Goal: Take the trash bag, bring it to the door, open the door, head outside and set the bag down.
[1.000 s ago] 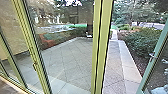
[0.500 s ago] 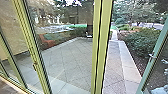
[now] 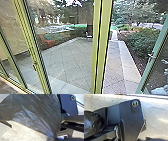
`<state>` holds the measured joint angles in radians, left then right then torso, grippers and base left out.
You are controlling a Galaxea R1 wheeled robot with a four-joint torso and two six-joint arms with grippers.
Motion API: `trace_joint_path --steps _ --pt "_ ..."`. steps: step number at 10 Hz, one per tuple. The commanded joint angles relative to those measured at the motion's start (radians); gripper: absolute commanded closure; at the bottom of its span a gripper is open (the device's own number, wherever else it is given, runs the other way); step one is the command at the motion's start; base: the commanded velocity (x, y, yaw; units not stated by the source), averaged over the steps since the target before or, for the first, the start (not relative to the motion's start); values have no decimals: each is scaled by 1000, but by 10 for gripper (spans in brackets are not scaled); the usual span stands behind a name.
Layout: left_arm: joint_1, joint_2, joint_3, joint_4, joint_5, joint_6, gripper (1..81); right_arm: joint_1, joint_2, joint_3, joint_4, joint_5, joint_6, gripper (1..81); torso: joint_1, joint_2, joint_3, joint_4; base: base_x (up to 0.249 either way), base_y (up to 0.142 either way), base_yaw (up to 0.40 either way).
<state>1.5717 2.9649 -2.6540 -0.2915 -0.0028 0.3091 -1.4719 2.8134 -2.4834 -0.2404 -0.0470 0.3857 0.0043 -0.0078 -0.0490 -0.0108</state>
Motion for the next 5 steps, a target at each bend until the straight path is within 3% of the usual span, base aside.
trace_joint_path --steps 1,5 --pt "-32 7 0 -5 58 -2 811 -17 80 -72 -68 -10 -4 10 0 0 0 0 0 0 0" --pt "-34 16 0 3 60 1 811 -22 194 -222 -88 -22 -28 10 0 0 0 0 0 0 0"
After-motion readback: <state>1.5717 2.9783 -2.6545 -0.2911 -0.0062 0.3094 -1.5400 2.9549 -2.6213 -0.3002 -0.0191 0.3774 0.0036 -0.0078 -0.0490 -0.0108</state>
